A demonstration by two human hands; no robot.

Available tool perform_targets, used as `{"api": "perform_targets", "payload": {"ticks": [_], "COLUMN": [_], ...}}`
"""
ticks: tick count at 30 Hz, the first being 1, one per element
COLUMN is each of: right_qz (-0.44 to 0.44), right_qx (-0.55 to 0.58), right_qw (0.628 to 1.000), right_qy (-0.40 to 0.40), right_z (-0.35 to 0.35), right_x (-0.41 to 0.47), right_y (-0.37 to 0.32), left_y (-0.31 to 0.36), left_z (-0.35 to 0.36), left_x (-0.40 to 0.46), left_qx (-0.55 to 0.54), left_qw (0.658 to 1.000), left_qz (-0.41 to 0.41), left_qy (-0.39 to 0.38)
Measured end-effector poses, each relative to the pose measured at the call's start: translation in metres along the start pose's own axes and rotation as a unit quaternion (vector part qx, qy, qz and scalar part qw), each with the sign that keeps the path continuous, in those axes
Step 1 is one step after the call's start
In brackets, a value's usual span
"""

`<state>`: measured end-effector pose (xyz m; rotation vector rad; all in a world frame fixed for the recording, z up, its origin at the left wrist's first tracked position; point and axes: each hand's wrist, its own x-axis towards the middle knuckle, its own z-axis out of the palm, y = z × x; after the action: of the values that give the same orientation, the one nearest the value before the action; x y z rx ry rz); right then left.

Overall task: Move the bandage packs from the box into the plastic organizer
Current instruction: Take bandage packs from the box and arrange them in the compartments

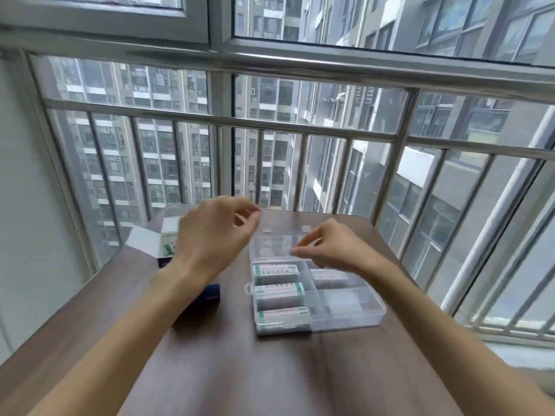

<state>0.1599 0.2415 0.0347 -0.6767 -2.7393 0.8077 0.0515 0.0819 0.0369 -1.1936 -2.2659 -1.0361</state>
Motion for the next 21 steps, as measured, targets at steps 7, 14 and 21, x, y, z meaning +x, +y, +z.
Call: {"api": "perform_targets", "payload": {"ticks": [7, 14, 21], "right_qz": [-0.220, -0.270, -0.303], "right_qx": [-0.070, -0.149, -0.132], "right_qw": [0.962, 0.933, 0.898], "right_qy": [0.144, 0.183, 0.289], "right_z": [0.080, 0.110, 0.103], "right_x": [-0.010, -0.010, -0.027], "right_y": [-0.060, -0.054, -0.052], "left_y": [-0.091, -0.110, -0.111], "left_z": [-0.020, -0.004, 0.005], "left_x": [-0.051, -0.066, -0.079], "left_qx": [0.037, -0.317, -0.307], "left_qw": [0.963, 0.891, 0.938], "left_qz": [-0.129, -0.290, -0.109], "left_qy": [0.235, 0.147, 0.117]}}
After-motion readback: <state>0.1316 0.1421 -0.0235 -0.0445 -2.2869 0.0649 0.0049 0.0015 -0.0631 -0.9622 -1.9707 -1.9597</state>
